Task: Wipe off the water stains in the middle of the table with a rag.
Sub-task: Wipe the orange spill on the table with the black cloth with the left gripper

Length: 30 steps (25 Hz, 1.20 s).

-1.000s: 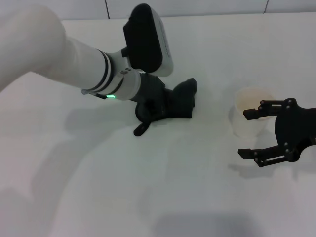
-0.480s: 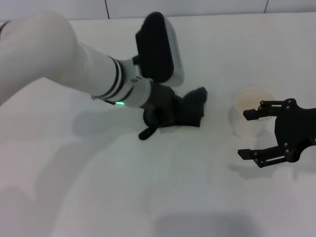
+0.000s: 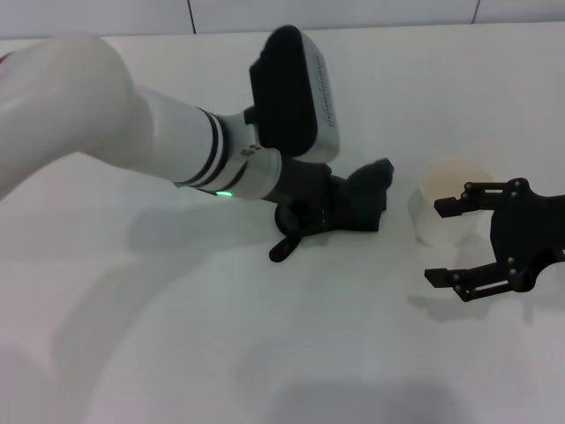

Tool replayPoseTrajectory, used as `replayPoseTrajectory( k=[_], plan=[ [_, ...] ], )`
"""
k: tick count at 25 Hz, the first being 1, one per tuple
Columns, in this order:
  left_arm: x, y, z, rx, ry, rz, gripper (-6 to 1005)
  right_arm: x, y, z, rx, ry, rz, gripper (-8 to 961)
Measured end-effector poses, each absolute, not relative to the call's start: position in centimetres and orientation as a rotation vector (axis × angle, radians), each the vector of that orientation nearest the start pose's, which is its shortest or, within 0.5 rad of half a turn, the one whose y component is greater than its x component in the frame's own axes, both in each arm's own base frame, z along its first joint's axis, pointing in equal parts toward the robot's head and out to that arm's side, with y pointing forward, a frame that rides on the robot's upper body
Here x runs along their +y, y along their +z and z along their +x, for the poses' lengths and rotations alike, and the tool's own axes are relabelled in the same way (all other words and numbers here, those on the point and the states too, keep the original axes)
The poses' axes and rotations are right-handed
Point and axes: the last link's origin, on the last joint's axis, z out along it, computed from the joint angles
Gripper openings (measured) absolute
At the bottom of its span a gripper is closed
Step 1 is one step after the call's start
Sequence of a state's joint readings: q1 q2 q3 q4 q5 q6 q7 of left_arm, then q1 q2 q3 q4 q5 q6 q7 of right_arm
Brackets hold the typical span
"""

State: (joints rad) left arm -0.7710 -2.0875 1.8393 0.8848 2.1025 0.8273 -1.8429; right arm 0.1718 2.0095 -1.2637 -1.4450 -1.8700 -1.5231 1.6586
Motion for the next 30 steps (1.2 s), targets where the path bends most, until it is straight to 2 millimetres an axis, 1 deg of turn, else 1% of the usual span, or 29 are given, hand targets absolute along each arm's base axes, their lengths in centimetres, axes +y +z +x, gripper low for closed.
replayPoseTrajectory(
  k=[5,8,13,20,24,28,30],
  plan=[
    [37.5,-12.0,-14.6,0.095,0.199,-2.847,118,28.4,4.1,22.1,0.217,0.272,-2.854,869],
    [37.5,-11.3,-15.6,0.046,0.194,-2.828,121,28.4,4.2,22.1,0.22,0.272,-2.852,869],
    [37.5,-9.6,-17.2,-0.024,0.176,-2.79,125,28.5,4.2,22.0,0.229,0.274,-2.846,868],
    [36.8,-6.4,-19.1,-0.098,0.099,-2.753,131,28.7,4.1,21.9,0.23,0.275,-2.84,868],
    [36.0,-5.2,-19.7,-0.135,0.01,-2.783,134,28.7,4.1,21.8,0.227,0.277,-2.841,869],
    [34.8,-3.9,-20.0,-0.163,-0.146,-2.842,138,28.8,4.0,21.7,0.225,0.278,-2.842,869],
    [34.2,-2.8,-20.4,-0.187,-0.237,-2.853,139,28.8,3.9,21.7,0.223,0.278,-2.844,869]
  ],
)
